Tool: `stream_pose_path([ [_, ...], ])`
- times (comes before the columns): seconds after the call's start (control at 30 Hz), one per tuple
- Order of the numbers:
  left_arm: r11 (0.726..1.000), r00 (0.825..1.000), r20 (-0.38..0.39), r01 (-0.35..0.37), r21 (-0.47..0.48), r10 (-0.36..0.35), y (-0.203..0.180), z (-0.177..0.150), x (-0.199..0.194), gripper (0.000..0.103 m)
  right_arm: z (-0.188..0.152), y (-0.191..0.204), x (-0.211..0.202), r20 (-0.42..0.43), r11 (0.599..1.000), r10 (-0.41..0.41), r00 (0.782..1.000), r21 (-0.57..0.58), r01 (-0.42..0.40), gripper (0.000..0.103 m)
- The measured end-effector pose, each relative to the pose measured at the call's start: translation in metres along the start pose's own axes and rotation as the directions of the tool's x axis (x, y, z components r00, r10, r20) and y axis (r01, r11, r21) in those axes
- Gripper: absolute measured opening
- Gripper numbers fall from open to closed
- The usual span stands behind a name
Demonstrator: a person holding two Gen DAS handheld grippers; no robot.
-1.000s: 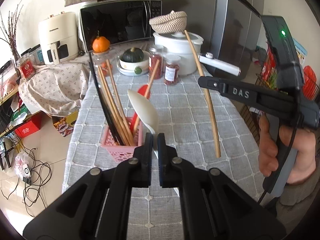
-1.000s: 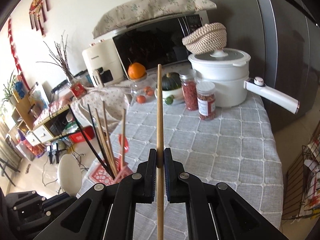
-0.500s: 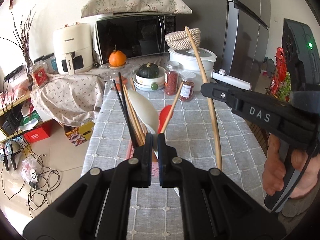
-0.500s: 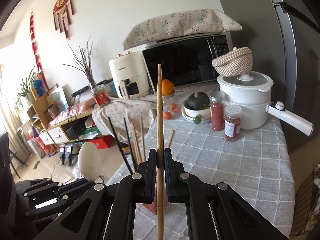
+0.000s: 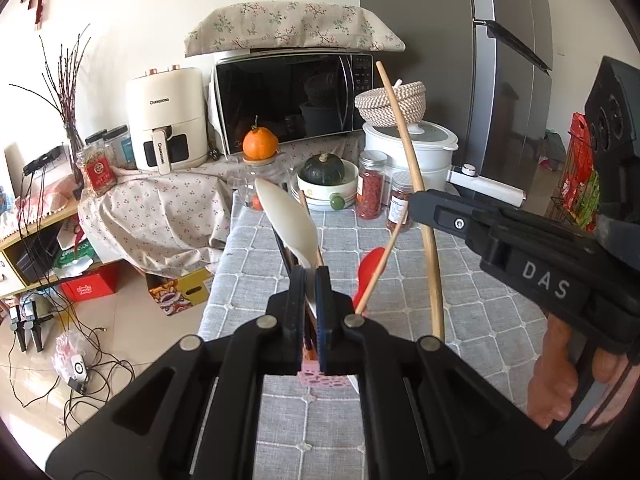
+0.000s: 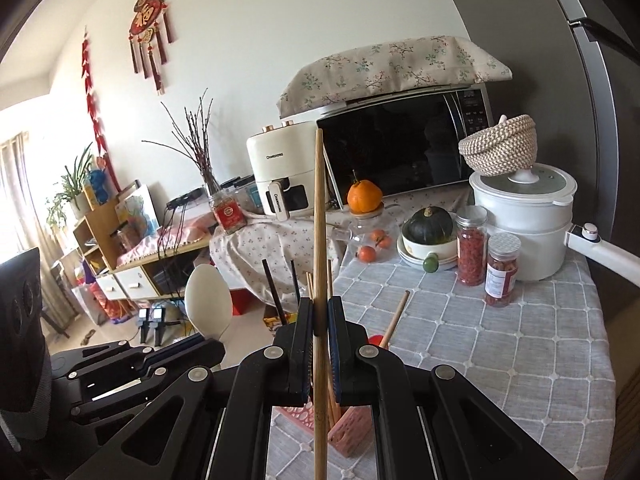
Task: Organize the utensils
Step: 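Carry the white spoon and wooden chopstick up over the pink basket, then lower the spoon and chopstick into the pink basket and open both tools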
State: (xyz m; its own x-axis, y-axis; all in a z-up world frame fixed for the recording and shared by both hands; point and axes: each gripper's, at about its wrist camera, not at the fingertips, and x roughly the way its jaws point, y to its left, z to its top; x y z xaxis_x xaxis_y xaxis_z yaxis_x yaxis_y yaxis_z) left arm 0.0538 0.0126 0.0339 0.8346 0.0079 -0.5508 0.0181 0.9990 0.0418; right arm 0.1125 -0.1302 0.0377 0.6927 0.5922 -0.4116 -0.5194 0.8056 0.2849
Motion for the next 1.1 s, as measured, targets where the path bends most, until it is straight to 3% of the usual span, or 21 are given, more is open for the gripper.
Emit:
stream_pose_path([
  [0.8,1.0,0.987,0.157,0.018,0.005,-0.018,0.019,-0.006,0.038,0.006,-0.004,-0.005,0.009,0.039,0.999,-0.01,0.999,0.051,0.008,0.007],
  [1.1,0.994,0.996,0.079,-0.048,0.098,0.04,-0.004,-0.025,0.068,0.006,-0.007,-0.003,0.015,0.027,0.999,-0.023,0.999,0.038,0.022,0.007],
])
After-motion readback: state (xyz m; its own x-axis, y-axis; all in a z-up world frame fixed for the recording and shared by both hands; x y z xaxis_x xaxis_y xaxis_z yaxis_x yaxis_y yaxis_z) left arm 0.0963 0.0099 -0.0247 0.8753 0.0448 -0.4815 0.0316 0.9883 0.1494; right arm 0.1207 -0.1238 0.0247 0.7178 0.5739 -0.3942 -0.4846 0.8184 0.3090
